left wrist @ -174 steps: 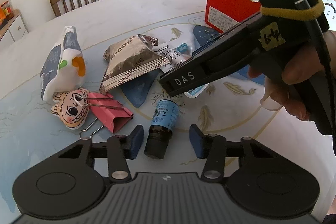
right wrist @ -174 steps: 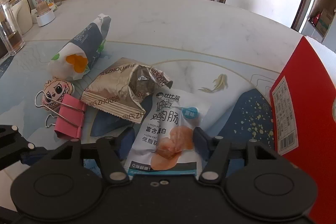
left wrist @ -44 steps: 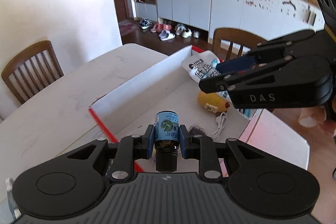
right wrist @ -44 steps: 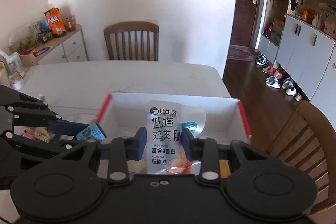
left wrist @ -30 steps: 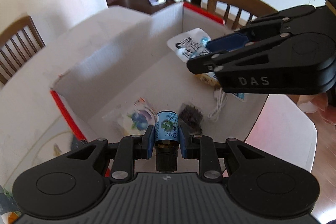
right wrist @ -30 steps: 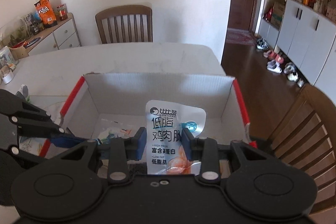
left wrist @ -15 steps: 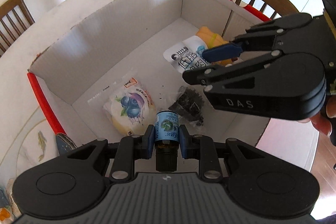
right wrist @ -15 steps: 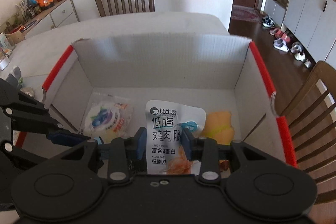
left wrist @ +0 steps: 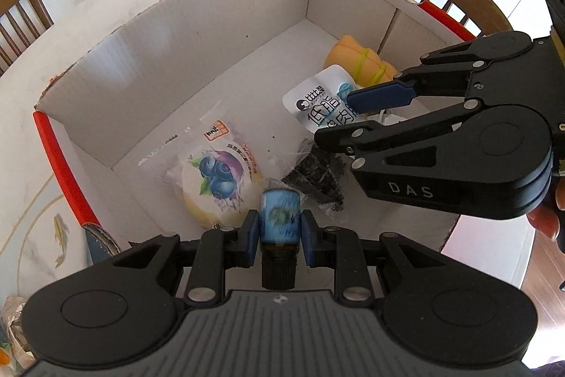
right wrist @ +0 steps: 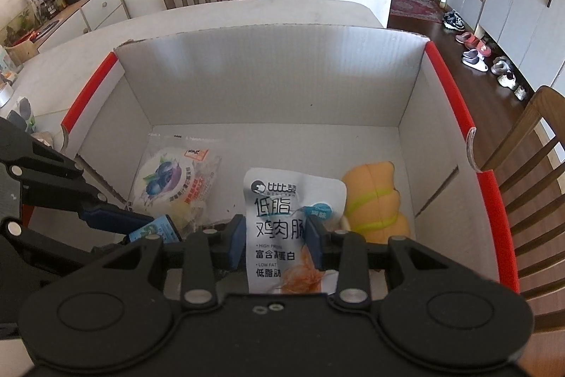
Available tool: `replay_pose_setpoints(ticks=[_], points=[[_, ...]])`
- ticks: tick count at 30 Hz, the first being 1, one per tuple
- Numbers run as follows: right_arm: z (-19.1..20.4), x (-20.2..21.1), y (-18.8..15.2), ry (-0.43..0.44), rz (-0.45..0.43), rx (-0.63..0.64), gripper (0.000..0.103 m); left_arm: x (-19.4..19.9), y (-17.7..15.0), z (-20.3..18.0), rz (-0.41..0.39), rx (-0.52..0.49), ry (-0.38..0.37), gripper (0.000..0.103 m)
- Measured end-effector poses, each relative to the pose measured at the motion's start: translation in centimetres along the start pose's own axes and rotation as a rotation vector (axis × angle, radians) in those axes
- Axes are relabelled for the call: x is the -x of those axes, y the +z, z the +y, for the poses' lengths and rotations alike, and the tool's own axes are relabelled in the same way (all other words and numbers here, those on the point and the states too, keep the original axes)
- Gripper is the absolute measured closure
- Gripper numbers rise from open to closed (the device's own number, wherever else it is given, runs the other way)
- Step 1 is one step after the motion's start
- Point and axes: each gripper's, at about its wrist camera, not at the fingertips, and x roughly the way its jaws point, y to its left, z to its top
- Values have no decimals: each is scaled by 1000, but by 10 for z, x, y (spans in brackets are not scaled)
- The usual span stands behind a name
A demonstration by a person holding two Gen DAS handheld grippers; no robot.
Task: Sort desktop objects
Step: 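Lower both items into the box and open the left and right grippers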
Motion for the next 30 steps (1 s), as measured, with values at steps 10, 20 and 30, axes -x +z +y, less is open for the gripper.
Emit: replay_pose_setpoints(ticks=[10, 20, 30], points=[[-4, 3, 1, 2, 14, -15, 58, 8, -3, 2, -24, 11, -10, 80], [0, 28, 11, 8, 0, -21, 55, 35, -14, 5, -112, 56, -11, 80], [11, 60, 9, 12, -14, -26, 53, 73, -37, 8, -224, 114, 5, 80]])
